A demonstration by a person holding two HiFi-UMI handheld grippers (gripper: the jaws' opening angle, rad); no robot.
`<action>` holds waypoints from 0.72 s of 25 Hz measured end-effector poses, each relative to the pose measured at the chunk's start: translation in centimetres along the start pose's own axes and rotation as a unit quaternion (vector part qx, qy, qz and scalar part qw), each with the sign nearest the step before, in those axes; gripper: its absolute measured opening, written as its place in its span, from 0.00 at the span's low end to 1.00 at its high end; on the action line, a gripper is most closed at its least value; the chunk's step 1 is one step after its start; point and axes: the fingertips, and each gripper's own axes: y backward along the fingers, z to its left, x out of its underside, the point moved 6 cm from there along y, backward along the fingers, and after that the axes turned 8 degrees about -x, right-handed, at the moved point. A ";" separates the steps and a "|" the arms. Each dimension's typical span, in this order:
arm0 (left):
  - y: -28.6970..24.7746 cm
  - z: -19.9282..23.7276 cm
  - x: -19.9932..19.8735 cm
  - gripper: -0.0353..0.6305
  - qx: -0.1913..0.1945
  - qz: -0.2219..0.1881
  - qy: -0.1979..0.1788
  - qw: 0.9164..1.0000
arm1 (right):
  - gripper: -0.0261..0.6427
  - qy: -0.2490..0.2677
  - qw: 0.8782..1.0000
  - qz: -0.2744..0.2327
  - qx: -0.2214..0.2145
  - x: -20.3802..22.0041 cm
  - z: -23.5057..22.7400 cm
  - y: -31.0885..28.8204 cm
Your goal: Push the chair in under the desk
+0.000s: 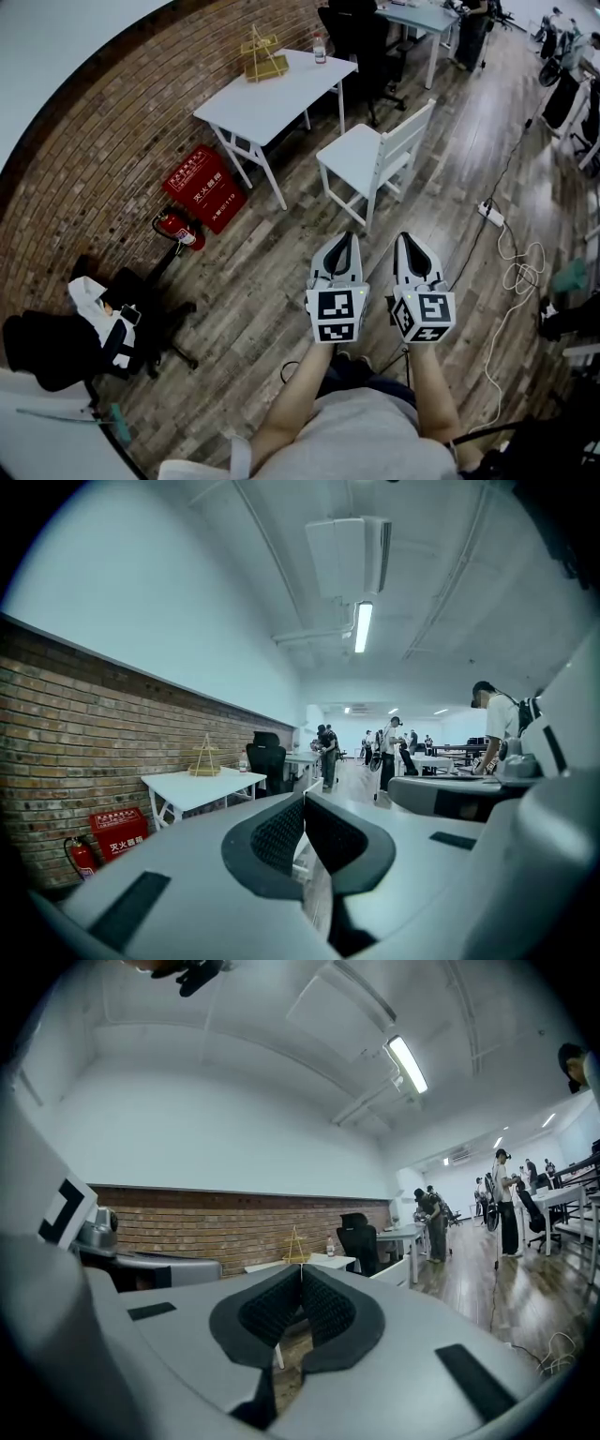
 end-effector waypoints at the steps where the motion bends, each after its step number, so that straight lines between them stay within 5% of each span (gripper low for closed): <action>1: -0.1 -0.1 0.1 0.08 0.000 0.002 0.001 1.000 | 0.06 -0.001 1.000 0.001 -0.001 0.0 -0.3 0.0; 18: -3.9 -5.9 2.0 0.08 -0.008 0.031 0.002 0.999 | 0.06 -0.008 1.000 0.021 -0.003 1.2 -7.6 1.1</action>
